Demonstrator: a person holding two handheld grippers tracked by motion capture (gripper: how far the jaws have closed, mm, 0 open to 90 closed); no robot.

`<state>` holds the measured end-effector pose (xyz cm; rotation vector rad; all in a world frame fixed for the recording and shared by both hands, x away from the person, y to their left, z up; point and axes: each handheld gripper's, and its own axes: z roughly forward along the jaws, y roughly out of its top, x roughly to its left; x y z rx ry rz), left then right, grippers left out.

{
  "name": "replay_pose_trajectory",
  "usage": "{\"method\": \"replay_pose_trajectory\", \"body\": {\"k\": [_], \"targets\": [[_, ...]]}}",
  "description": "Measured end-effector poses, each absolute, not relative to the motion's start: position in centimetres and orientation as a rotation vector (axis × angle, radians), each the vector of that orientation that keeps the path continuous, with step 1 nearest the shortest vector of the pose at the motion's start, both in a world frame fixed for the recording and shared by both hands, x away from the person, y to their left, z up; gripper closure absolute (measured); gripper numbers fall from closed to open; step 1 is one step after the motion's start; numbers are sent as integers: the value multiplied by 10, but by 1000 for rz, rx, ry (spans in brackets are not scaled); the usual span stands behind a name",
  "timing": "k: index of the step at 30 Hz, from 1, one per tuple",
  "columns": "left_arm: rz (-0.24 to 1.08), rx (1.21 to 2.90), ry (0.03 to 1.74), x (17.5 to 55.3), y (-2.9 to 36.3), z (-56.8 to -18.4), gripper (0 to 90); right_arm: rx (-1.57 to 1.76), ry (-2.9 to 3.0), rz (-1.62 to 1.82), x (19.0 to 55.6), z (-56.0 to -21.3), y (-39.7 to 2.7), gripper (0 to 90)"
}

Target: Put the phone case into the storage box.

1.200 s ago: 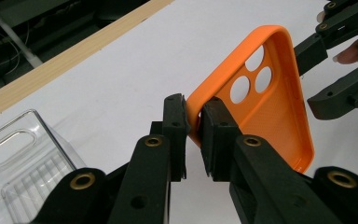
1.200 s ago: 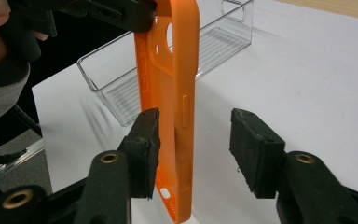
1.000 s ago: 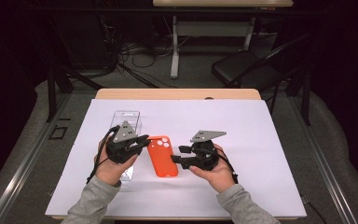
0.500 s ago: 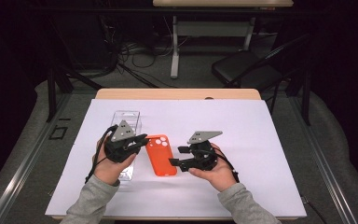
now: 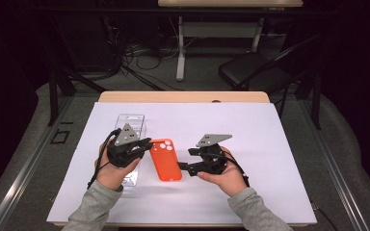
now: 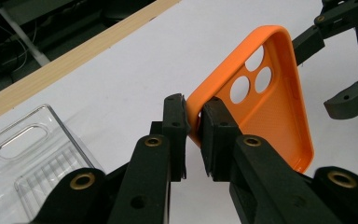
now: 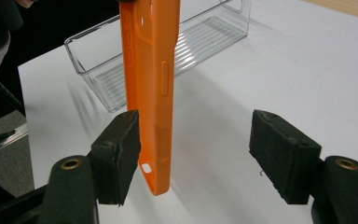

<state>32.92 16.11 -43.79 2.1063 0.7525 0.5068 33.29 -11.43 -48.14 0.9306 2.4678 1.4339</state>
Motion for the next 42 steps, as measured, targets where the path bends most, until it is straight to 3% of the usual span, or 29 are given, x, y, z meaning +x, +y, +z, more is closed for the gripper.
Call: {"method": "replay_pose_trajectory", "body": {"k": [30,42], "targets": [[427,2129,783,364,162,-416,811,1078,2396,1444,345,-475,-141,229],[458,2121,796,372,171,-400,811,1050,2395,1461,344,-475,-144,177]]}}
